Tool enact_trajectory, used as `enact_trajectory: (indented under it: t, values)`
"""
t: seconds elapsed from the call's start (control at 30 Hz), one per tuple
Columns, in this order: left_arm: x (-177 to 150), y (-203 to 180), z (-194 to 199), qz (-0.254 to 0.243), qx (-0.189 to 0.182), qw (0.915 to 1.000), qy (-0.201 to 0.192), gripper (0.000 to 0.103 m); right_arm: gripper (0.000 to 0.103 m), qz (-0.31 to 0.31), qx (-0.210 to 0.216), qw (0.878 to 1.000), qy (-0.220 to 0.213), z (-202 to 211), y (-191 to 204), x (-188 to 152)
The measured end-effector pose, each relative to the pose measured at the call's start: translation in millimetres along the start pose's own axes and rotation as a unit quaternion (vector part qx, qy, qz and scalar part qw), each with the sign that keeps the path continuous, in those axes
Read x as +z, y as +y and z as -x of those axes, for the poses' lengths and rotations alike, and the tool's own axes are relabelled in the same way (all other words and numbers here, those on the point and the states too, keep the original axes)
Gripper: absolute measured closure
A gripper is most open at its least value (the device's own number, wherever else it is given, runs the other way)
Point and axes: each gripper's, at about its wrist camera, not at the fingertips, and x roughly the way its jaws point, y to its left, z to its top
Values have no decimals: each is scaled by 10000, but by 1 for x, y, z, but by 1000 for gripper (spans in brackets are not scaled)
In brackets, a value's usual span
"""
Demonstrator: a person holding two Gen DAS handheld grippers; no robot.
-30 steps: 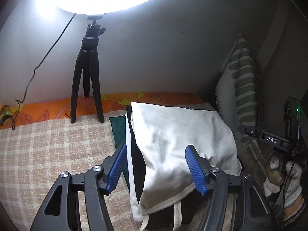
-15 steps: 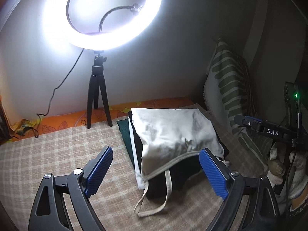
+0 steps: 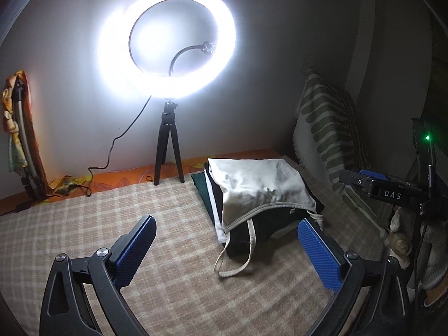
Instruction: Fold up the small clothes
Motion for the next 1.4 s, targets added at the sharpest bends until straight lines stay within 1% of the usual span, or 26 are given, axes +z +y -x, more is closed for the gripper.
enact_trajectory:
  t: [0.27,0.4,0.53,0.73,0.93,1.13,1.4]
  values:
    - [-23,-2,43,-203,154,9996,-148,0,23,41,-94,9999,-98,22,29,-28]
    - [-35,-6,55,-322,280,9990,-136,0,23,16,-93,9999,-121,29,38,-41]
    - [-46,-4,61,-259,359,9990,-76,0,22,-76,-162,9997,-178,35,46,-56]
    - [-63,2,64,-173,428,9989,17,0,21,-313,-165,9989,-319,37,52,-70]
    - [-74,9,59,-148,497,9986,70,0,21,-167,-218,9990,-366,34,60,-75]
    - [-80,18,53,-70,587,9982,129,0,21,-252,-233,9985,-419,28,62,-79]
    - [-87,18,45,-3,645,9974,312,0,20,-167,-304,9986,-404,20,67,-82]
